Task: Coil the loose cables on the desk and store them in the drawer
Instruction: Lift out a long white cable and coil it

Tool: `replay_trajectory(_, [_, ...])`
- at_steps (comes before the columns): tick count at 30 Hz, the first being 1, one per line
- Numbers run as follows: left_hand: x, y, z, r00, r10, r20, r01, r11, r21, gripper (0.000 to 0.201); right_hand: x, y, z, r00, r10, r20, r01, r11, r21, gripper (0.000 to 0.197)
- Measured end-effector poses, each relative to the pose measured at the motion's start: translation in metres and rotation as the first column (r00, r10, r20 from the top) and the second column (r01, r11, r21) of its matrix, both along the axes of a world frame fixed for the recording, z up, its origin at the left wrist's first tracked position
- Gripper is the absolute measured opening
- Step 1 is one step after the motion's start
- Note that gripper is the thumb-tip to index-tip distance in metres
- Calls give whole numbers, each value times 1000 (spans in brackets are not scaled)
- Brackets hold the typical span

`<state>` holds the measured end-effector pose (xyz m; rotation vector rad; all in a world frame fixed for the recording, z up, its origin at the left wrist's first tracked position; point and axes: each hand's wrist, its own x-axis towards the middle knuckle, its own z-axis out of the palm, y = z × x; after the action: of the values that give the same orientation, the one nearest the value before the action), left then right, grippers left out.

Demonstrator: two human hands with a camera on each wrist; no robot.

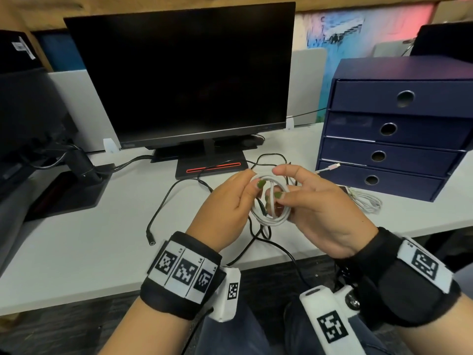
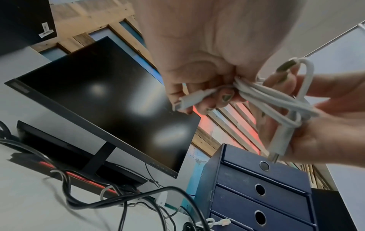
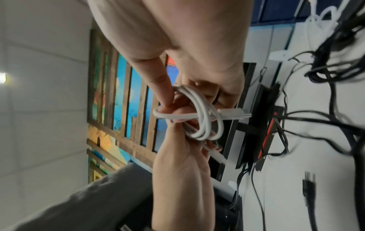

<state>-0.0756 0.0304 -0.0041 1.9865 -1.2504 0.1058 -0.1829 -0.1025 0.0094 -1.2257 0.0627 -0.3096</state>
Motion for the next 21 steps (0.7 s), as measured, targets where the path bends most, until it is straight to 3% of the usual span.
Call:
replay_trajectory(3, [-1, -1, 2, 999, 24, 27, -24, 999, 28, 34, 0, -3, -4, 991, 120, 61, -126, 988, 90, 36])
replay_trajectory(5, [-2, -2, 4, 999, 33, 11, -33, 999, 31, 36, 0, -4, -4, 991, 115, 75, -113, 993, -21, 35])
replay_trajectory(7, [-4, -2, 5, 999, 37, -10, -37, 999, 26, 39, -2, -2, -3, 995, 38, 92, -14, 967, -253, 36])
replay_trajectory(10, [-5, -2, 6, 997, 71, -7, -71, 997, 16, 36, -3, 2, 0, 976, -138, 166, 209, 799, -564, 31])
replay_trajectory(12, [-5, -1, 7, 994, 107, 12, -107, 994, 9, 35, -1, 0, -1, 946, -246, 212, 324, 694, -643, 30])
replay_trajectory(13, [-5, -1, 7, 992, 124, 29, -124, 992, 10, 36, 0, -1, -2, 935, -276, 223, 354, 684, -638, 29])
replay_trajectory(17, [-6, -1, 9, 980, 165, 111, -168, 986, 21, 38, 0, 0, -2, 946, -244, 211, 314, 847, -429, 17])
replay_trajectory(21, [-7, 0, 15, 954, 190, 230, -194, 981, -6, 34, -3, -2, 0, 962, -196, 192, 260, 873, -413, 17])
